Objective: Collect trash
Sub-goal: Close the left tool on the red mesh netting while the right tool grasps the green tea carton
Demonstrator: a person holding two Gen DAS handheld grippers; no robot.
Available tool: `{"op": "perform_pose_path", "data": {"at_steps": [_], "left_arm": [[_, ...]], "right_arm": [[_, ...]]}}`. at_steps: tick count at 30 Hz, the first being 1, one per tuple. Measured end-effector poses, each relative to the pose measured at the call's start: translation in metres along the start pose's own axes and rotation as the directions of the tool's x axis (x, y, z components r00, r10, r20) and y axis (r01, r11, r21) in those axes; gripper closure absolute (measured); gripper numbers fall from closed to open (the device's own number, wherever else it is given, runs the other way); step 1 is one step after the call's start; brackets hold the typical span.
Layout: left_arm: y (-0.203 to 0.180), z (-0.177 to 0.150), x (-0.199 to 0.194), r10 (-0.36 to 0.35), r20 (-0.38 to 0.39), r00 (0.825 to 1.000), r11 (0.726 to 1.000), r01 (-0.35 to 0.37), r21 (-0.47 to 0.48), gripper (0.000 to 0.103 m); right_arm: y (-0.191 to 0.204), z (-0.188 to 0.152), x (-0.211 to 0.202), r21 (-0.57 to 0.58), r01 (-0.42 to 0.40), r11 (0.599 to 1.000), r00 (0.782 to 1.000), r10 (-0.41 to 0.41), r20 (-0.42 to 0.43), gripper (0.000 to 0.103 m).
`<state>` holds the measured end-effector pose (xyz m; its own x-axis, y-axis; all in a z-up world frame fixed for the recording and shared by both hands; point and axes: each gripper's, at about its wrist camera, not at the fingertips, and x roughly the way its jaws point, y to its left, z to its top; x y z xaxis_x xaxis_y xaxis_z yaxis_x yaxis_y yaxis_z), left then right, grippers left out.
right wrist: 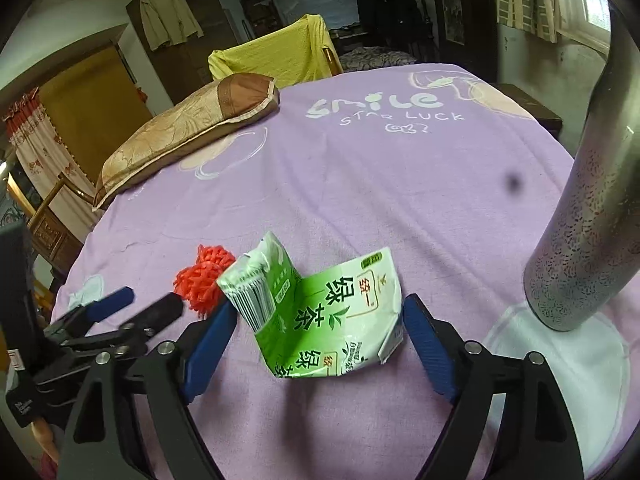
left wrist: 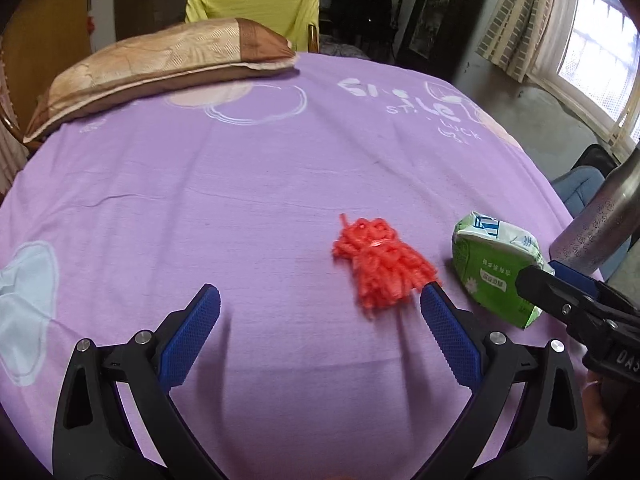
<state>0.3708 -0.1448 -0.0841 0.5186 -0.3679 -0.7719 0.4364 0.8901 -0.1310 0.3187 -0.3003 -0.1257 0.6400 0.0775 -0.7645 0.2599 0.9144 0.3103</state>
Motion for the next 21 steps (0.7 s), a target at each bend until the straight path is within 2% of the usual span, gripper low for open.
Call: {"op": "perform_pose_path", "data": {"at_steps": [5, 8, 13, 18, 21], "left_arm": [[-0.003, 0.017, 0.028, -0.022, -0.071, 0.997, 0.998, 0.017, -0.066, 0.006], [-0.006, 0.023, 0.039, -0.033, -0.089, 0.995, 0.996, 0.026, -0.08, 0.006], [-0.008, 0.034, 0.041, -0.092, -0.065, 0.994, 0.99, 0.084, -0.113, 0.006], [-0.006, 0.041, 0.054, -0.116, -0.08, 0.99, 0.981, 0.101, -0.168, 0.006], [-0.01, 0.041, 0.056, -0.096, -0.072, 0.993, 0.985, 0.085, -0.147, 0.006]], "right_arm": [[-0.012, 0.005, -0.012, 0.057, -0.003, 0.998, 0.999, 0.001, 0.04, 0.019], [-0.014, 0.008, -0.016, 0.067, -0.005, 0.998, 0.999, 0.002, 0.052, 0.019], [-0.017, 0.008, -0.016, 0.086, -0.011, 0.996, 0.999, 0.007, 0.053, 0.019], [-0.015, 0.009, -0.014, 0.086, -0.011, 0.996, 0.999, 0.006, 0.051, 0.019], [-0.016, 0.008, -0.013, 0.094, -0.014, 0.995, 0.999, 0.009, 0.05, 0.018]]}}
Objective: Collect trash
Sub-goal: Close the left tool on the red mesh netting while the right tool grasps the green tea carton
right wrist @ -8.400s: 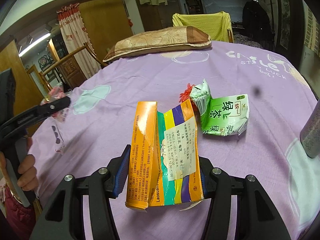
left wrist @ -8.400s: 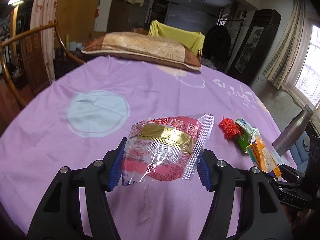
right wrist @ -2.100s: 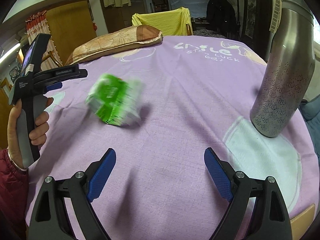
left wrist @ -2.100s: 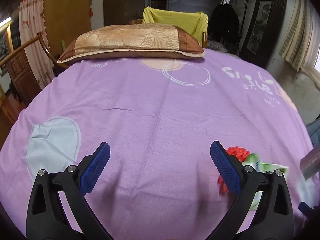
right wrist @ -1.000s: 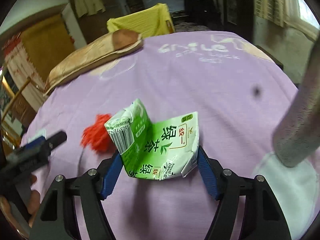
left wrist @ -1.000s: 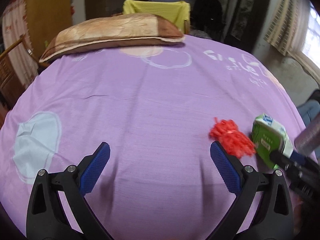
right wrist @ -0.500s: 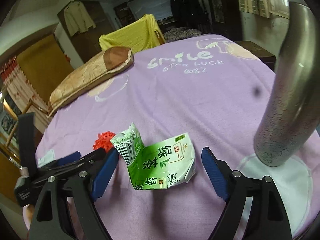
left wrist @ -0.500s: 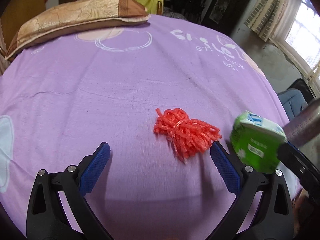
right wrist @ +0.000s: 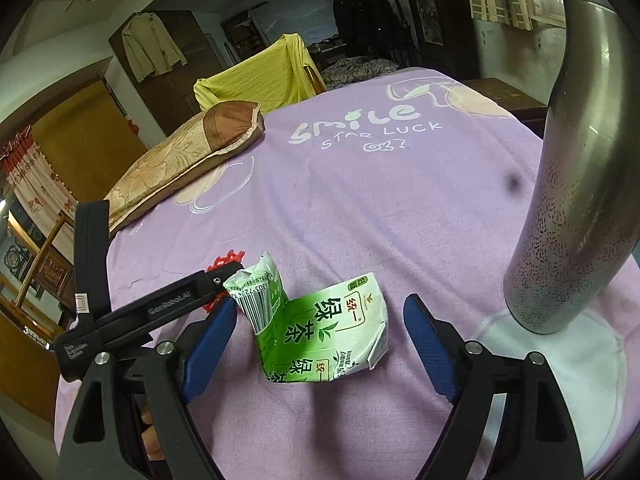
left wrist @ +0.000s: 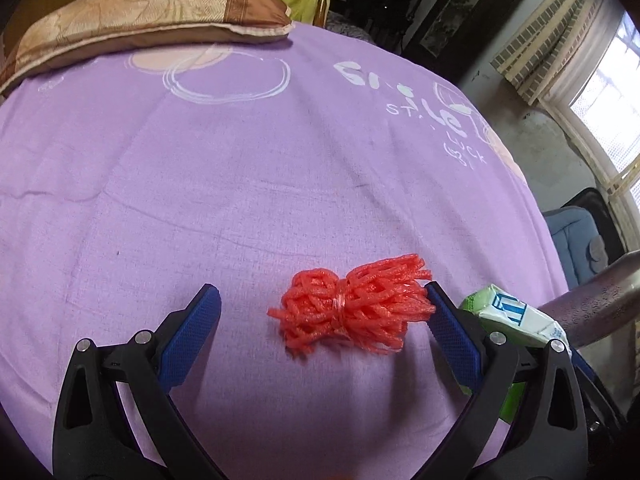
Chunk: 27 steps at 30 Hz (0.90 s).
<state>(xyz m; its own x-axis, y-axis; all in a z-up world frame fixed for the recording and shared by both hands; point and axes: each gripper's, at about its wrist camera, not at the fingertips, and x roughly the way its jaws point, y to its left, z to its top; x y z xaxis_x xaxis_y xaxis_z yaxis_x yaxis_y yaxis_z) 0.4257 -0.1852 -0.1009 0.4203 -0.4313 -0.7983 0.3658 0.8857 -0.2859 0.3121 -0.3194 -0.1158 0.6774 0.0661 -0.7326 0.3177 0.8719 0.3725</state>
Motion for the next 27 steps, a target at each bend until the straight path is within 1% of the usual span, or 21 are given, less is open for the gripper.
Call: {"op": "perform_pose_path", "data": {"at_steps": [2, 3, 4, 5, 6, 7, 9, 11, 13, 15, 18, 19, 22, 25, 27], "left_arm": [[-0.002, 0.001, 0.001, -0.003, 0.006, 1.0, 1.0, 0.003, 0.001, 0.007], [-0.003, 0.002, 0.002, -0.015, 0.008, 1.0, 1.0, 0.015, 0.002, 0.007], [-0.004, 0.001, 0.002, -0.019, 0.014, 1.0, 1.0, 0.019, 0.008, 0.012], [-0.005, 0.001, 0.001, -0.025, 0.022, 0.999, 1.0, 0.024, 0.019, 0.024], [-0.007, 0.0, 0.001, -0.035, 0.026, 0.999, 0.999, 0.034, 0.041, 0.031], [-0.008, -0.001, 0.001, -0.043, 0.024, 0.999, 0.997, 0.042, 0.06, 0.047], [-0.004, -0.002, -0.002, -0.045, 0.035, 0.998, 0.997, 0.043, 0.058, 0.049], [0.002, -0.004, -0.01, -0.031, 0.057, 0.998, 0.998, 0.027, 0.059, 0.051], [0.014, -0.008, -0.03, 0.002, 0.095, 0.995, 0.999, -0.007, 0.05, 0.051], [0.031, -0.016, -0.051, 0.015, 0.125, 0.992, 0.999, -0.019, 0.027, 0.051], [0.052, -0.03, -0.075, 0.059, 0.158, 0.986, 0.998, -0.061, 0.003, 0.051], [0.06, -0.037, -0.081, 0.084, 0.159, 0.984, 0.996, -0.085, -0.004, 0.051], [0.078, -0.055, -0.091, 0.123, 0.142, 0.982, 0.992, -0.121, -0.028, 0.051], [0.086, -0.062, -0.096, 0.145, 0.138, 0.98, 0.989, -0.142, -0.035, 0.051], [0.088, -0.065, -0.096, 0.154, 0.13, 0.979, 0.988, -0.15, -0.038, 0.05]], "right_arm": [[0.0, 0.0, 0.0, 0.002, -0.001, 1.0, 1.0, 0.001, -0.001, 0.018], [0.001, -0.001, 0.0, 0.0, 0.001, 1.0, 1.0, -0.001, 0.0, 0.018], [0.002, -0.001, 0.0, -0.001, 0.004, 1.0, 1.0, -0.004, 0.002, 0.018], [0.002, -0.001, 0.0, -0.003, 0.007, 1.0, 1.0, -0.007, 0.004, 0.018], [0.003, -0.001, 0.0, -0.009, 0.012, 1.0, 1.0, -0.012, 0.007, 0.018], [0.003, -0.001, 0.0, -0.012, 0.017, 1.0, 1.0, -0.016, 0.009, 0.018], [0.003, -0.001, 0.0, -0.021, 0.03, 0.999, 0.999, -0.029, 0.019, 0.018], [0.004, -0.001, -0.001, -0.031, 0.043, 0.999, 0.999, -0.042, 0.029, 0.018], [0.003, -0.001, -0.001, -0.038, 0.046, 0.998, 0.998, -0.045, 0.033, 0.018], [0.001, -0.001, 0.002, -0.037, 0.041, 0.998, 0.999, -0.041, 0.023, 0.018], [-0.001, -0.001, 0.006, -0.016, 0.011, 1.0, 1.0, -0.011, -0.004, 0.018], [-0.002, -0.002, 0.007, -0.011, 0.004, 1.0, 1.0, -0.004, -0.01, 0.017], [-0.001, -0.003, 0.007, -0.009, -0.008, 1.0, 1.0, 0.007, -0.01, 0.012], [0.002, -0.006, 0.008, -0.024, -0.013, 1.0, 1.0, 0.013, -0.013, 0.007], [0.005, -0.009, 0.01, -0.037, -0.027, 0.999, 1.0, 0.027, -0.016, 0.006]]}}
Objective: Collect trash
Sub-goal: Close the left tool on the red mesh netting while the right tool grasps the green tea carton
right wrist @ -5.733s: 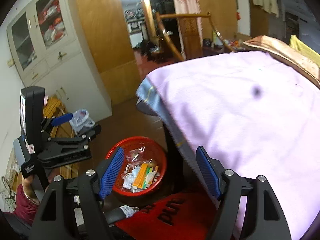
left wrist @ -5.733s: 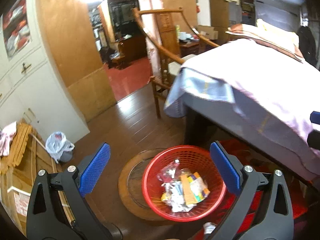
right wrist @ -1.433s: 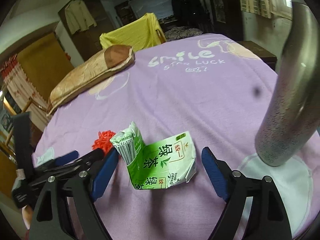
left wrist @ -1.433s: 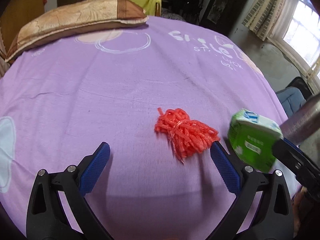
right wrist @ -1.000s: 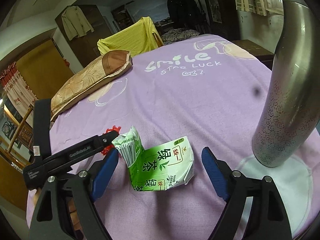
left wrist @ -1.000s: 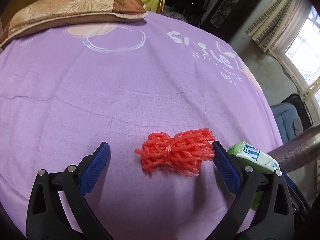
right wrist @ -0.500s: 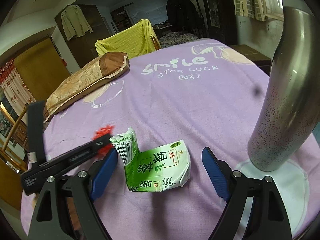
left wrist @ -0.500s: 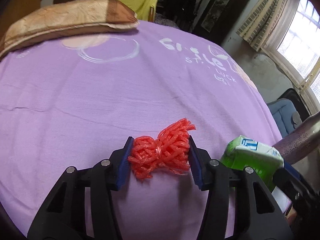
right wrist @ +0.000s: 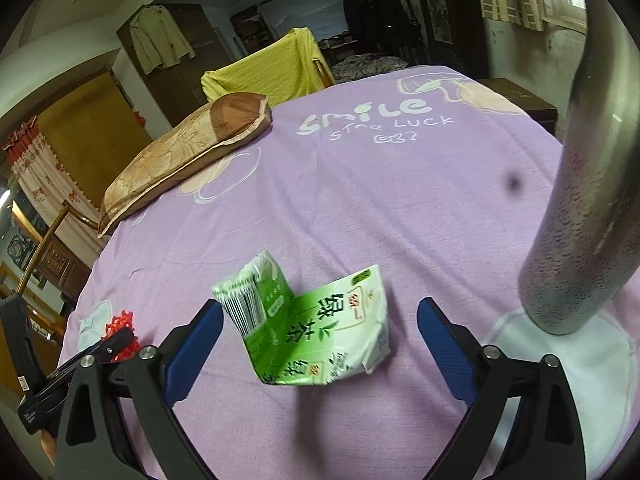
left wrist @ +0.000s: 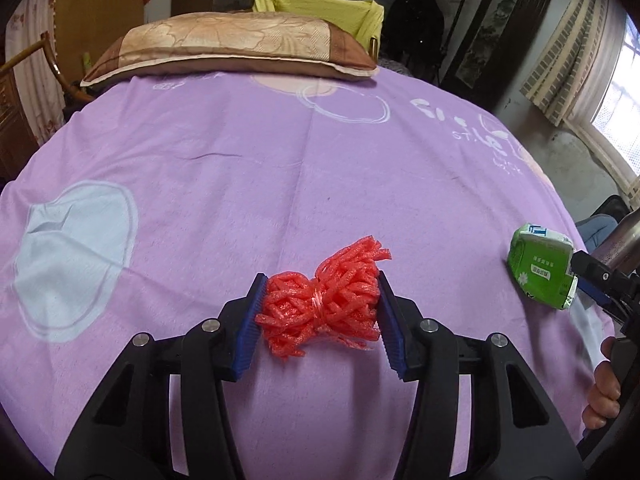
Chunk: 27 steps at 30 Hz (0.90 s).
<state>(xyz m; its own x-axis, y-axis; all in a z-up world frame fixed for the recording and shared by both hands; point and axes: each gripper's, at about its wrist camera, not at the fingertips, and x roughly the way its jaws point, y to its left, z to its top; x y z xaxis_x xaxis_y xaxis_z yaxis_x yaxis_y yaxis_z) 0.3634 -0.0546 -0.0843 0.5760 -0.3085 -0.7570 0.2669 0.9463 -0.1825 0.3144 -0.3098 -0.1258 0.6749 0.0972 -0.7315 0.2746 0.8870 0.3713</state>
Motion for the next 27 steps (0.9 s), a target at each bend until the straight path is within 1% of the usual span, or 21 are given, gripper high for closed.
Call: {"op": "perform_pose_path", "data": {"at_steps": [5, 11, 17, 18, 19, 20, 22, 24, 25, 26, 27], "left_arm": [[-0.005, 0.0, 0.0, 0.018, 0.005, 1.0, 1.0, -0.018, 0.024, 0.049], [-0.008, -0.003, 0.005, 0.006, -0.019, 1.0, 0.999, -0.005, 0.035, 0.044], [-0.004, -0.003, 0.009, 0.021, -0.031, 0.999, 1.0, -0.02, 0.019, 0.027], [-0.003, -0.003, 0.01, 0.023, -0.034, 0.999, 1.0, -0.023, 0.015, 0.027], [-0.002, -0.003, 0.011, 0.024, -0.038, 0.999, 1.0, -0.024, 0.01, 0.027], [-0.001, -0.003, 0.011, 0.024, -0.04, 0.999, 1.0, -0.024, 0.005, 0.027], [0.002, -0.002, 0.011, 0.015, -0.04, 0.999, 1.0, -0.016, -0.01, 0.028], [0.003, -0.002, 0.009, 0.004, -0.029, 1.0, 1.0, -0.004, -0.012, 0.033], [0.002, -0.001, 0.007, -0.004, -0.023, 1.0, 1.0, 0.004, -0.008, 0.042], [0.002, -0.001, 0.005, -0.013, -0.017, 1.0, 1.0, 0.013, -0.006, 0.045], [0.001, -0.001, 0.004, -0.017, -0.01, 1.0, 1.0, 0.017, -0.005, 0.045]], "right_arm": [[0.012, -0.005, 0.006, -0.058, -0.009, 0.998, 1.0, 0.008, -0.021, 0.005], [0.017, -0.008, 0.015, -0.081, -0.018, 0.997, 0.998, 0.013, -0.056, 0.005], [0.017, -0.01, 0.029, -0.087, -0.013, 0.996, 0.997, 0.006, -0.077, 0.005], [0.016, -0.011, 0.031, -0.082, -0.012, 0.997, 0.997, 0.005, -0.082, 0.006], [0.014, -0.011, 0.033, -0.071, -0.013, 0.997, 0.996, 0.006, -0.09, 0.011], [0.013, -0.011, 0.035, -0.067, -0.016, 0.998, 0.995, 0.009, -0.097, 0.019], [0.009, -0.01, 0.036, -0.044, -0.029, 0.999, 0.994, 0.024, -0.11, 0.027], [0.007, -0.01, 0.035, -0.017, -0.047, 0.999, 0.992, 0.045, -0.115, 0.031], [0.006, -0.01, 0.033, -0.005, -0.06, 0.998, 0.991, 0.059, -0.116, 0.033], [0.006, -0.01, 0.032, 0.0, -0.068, 0.998, 0.991, 0.067, -0.115, 0.034], [0.007, -0.009, 0.03, 0.004, -0.077, 0.997, 0.991, 0.077, -0.112, 0.034]]}}
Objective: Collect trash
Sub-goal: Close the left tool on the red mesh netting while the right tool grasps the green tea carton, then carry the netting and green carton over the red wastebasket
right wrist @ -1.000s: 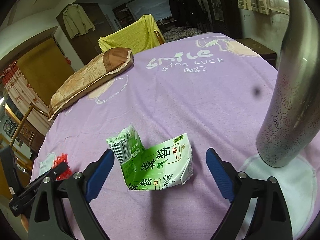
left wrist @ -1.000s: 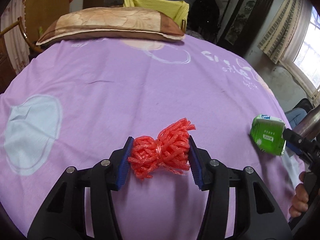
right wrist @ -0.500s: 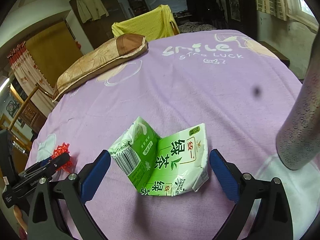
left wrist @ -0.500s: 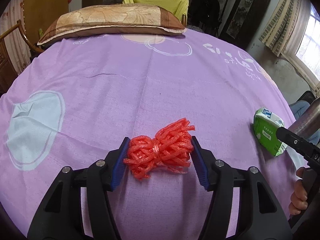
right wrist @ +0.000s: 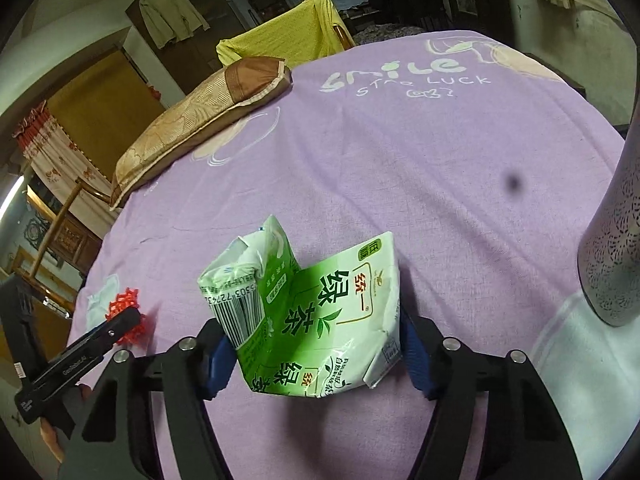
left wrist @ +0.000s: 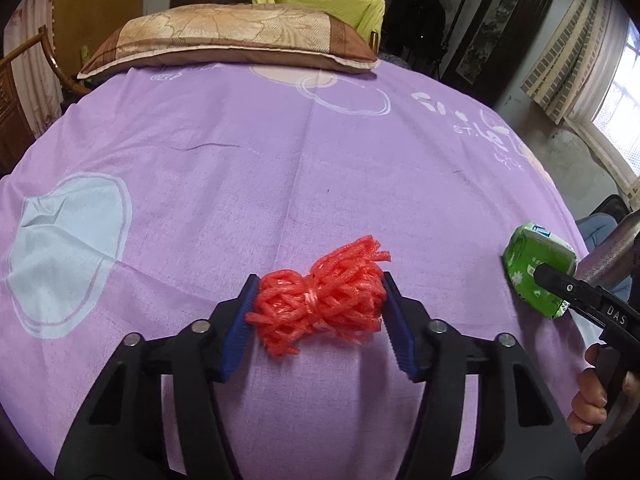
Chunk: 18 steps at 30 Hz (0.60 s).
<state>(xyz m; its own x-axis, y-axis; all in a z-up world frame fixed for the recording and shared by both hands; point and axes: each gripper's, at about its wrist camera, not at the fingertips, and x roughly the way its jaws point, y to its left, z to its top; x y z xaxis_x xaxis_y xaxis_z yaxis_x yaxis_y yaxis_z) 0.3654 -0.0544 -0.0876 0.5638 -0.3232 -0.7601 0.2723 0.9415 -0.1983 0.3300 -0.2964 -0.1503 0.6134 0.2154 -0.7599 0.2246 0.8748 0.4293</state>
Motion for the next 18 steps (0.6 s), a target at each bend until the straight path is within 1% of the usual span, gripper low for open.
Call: {"op": "perform_pose_path", "data": {"at_steps": [5, 10, 18], "left_arm": [[0.0, 0.003, -0.012, -0.01, 0.046, 0.999, 1.0, 0.01, -0.002, 0.045], [0.002, 0.005, -0.021, -0.021, 0.071, 0.997, 1.0, 0.022, -0.014, 0.045], [0.005, -0.005, -0.031, 0.019, 0.091, 0.996, 1.0, -0.018, -0.009, 0.045]], "right_arm": [[0.01, -0.002, -0.016, -0.015, -0.031, 0.999, 0.999, 0.032, 0.031, 0.035], [0.023, -0.007, -0.028, -0.046, -0.073, 0.996, 0.996, 0.075, 0.045, 0.035], [0.041, -0.014, -0.04, -0.108, -0.086, 0.99, 0.994, 0.093, 0.06, 0.035]]}}
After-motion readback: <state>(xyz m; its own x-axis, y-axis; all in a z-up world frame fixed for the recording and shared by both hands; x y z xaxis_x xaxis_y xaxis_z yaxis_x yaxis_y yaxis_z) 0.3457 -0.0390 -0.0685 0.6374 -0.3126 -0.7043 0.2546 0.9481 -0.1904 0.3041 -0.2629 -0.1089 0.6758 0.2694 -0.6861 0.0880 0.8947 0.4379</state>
